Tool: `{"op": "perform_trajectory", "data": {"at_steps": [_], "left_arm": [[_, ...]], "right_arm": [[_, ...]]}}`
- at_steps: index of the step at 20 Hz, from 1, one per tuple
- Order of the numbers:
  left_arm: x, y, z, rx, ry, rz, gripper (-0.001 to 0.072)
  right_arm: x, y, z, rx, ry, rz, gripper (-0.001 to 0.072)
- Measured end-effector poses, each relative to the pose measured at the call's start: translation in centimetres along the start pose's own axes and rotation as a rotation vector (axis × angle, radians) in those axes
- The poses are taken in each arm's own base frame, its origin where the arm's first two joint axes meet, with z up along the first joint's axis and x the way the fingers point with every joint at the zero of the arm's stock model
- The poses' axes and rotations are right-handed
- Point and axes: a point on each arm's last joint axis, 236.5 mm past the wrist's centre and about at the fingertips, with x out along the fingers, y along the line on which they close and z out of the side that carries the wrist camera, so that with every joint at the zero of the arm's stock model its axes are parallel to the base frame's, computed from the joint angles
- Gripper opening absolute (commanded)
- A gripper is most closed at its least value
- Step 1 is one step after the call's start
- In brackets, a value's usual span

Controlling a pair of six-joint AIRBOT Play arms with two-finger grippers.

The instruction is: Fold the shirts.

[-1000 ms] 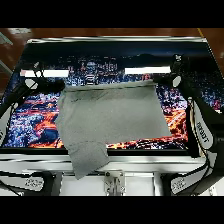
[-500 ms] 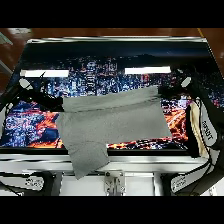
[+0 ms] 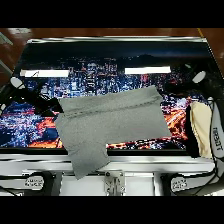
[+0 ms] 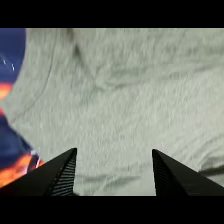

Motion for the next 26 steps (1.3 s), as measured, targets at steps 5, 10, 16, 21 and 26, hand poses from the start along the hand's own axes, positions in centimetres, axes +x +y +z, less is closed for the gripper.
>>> {"op": "perform_trajectory", "data": {"at_steps": [5,10,16,21,26], "left_arm": [[-1.3,1.2,-8.0,-0.045,0.016,-0.04,0.0554],[3.7,2.2,-15.4,-0.175,0.014,-0.149,0.0549],[8.2,2.3,-18.4,-0.219,0.062,-0.193,0.0534],[10.6,1.3,-19.3,-0.177,0.138,-0.233,0.0498],[12.0,0.4,-19.5,-0.142,0.168,-0.26,0.0065]], "right_arm": [[-8.2,-8.2,-3.6,0.034,0.077,-0.165,0.0552],[-9.9,-10.8,-7.2,0.182,0.119,-0.1,0.0552],[-8.2,-11.1,-10.4,0.237,0.184,-0.063,0.0552],[-6.7,-11.2,-13.0,0.264,0.242,-0.061,0.0552],[-6.2,-11.3,-13.8,0.303,0.258,-0.064,0.0617]]}}
